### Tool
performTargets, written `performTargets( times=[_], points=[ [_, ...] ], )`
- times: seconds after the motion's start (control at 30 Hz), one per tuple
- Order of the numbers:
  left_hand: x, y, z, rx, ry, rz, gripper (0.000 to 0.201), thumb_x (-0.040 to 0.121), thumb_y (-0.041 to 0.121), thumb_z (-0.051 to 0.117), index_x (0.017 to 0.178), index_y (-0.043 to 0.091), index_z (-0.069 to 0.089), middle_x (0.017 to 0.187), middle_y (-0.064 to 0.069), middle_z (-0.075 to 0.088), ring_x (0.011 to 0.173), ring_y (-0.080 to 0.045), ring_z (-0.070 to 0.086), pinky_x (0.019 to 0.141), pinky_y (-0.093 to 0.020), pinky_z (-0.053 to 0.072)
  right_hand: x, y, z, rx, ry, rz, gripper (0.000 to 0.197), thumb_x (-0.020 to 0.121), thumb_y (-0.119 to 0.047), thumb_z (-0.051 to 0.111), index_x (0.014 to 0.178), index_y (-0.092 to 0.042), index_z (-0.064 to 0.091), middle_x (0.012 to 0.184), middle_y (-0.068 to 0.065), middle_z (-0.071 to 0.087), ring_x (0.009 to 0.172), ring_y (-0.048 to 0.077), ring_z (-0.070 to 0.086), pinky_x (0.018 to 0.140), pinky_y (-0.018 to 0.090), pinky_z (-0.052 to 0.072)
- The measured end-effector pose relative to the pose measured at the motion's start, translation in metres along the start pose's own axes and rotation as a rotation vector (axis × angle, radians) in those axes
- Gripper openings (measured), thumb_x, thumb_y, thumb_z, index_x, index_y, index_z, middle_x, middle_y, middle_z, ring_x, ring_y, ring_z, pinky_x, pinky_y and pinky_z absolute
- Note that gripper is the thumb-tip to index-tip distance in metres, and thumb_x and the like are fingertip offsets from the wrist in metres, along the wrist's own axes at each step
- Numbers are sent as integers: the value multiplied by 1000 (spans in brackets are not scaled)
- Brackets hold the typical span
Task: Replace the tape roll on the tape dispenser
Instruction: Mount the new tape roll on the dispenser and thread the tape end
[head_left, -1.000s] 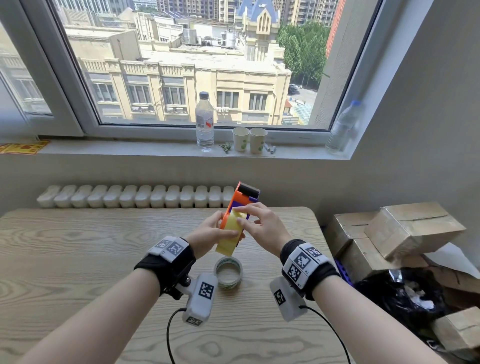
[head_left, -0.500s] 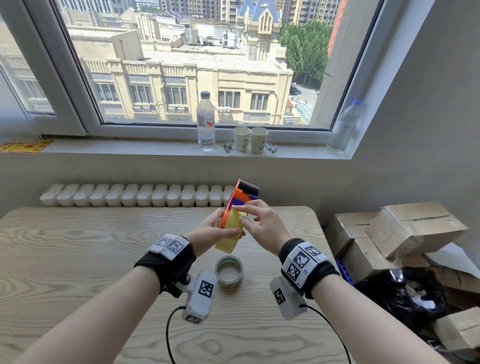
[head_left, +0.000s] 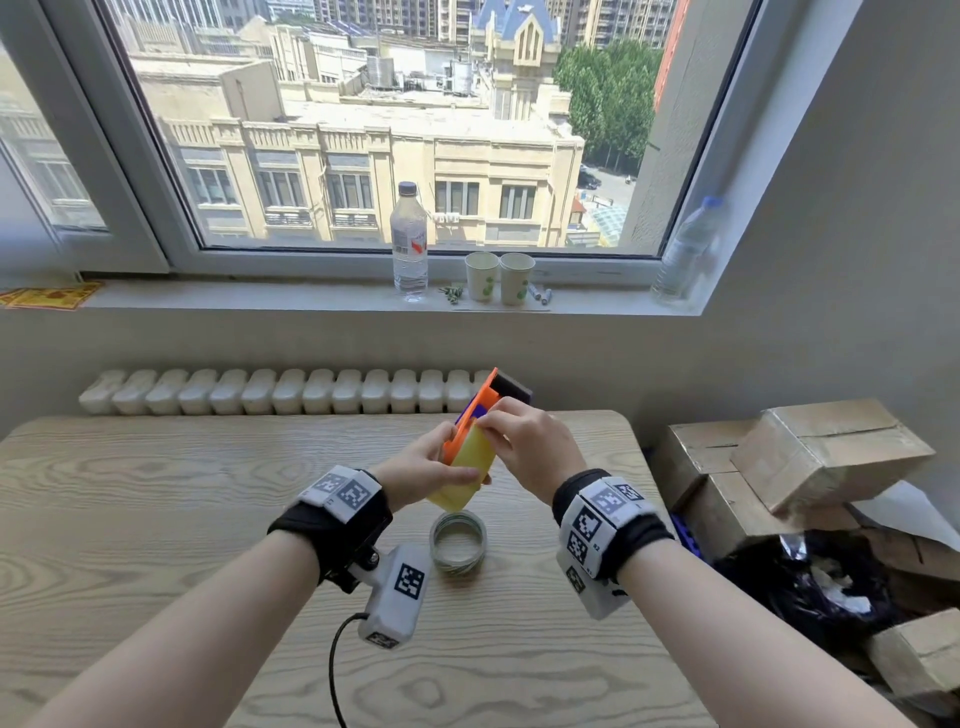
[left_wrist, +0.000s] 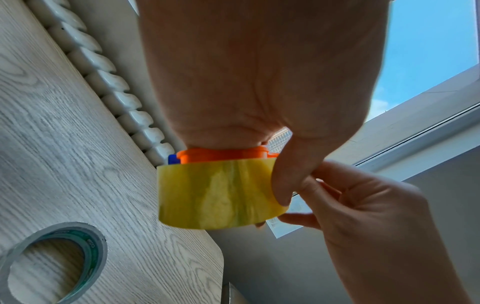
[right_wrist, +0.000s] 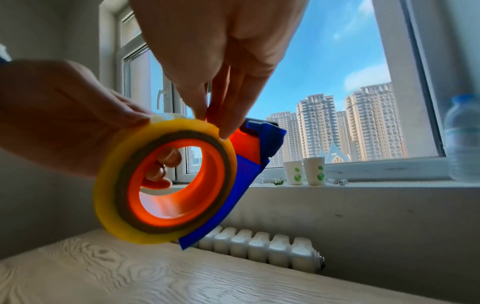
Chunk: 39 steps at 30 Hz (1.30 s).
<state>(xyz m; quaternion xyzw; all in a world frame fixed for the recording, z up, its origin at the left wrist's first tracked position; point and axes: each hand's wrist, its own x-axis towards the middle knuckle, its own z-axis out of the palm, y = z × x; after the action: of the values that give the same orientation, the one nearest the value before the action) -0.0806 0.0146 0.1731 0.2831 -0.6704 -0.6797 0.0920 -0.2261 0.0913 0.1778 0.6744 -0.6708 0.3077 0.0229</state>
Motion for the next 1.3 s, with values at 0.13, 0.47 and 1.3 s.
performTargets(
  times=[0.13, 0.47, 1.3],
  points=[
    [-1, 0, 0, 0, -19, 7, 30, 86, 1, 57, 110, 17, 46, 92, -7, 67, 83, -14, 68, 90, -40, 50, -1, -2, 1, -130, 3, -61, 12, 80, -15, 59, 76, -6, 65, 77, 7, 65, 58, 27, 63, 46, 27, 46],
    [-1, -1, -7, 64, -17, 37, 26, 88, 5, 56, 112, 12, 51, 95, -7, 69, 84, -13, 69, 87, -36, 52, 4, 3, -2, 171, -59, 184, 6, 84, -19, 57, 84, -13, 60, 88, -2, 60, 75, 22, 59, 69, 48, 52],
    [-6, -11, -21, 12, 138, -3, 61, 52, 45, 70, 99, 7, 63, 88, -7, 62, 78, -19, 57, 65, -25, 43, 23, -8, -14, 769, -186, 529, 14, 86, -3, 62, 76, -10, 56, 80, 14, 66, 70, 18, 65, 66, 30, 58]
  ],
)
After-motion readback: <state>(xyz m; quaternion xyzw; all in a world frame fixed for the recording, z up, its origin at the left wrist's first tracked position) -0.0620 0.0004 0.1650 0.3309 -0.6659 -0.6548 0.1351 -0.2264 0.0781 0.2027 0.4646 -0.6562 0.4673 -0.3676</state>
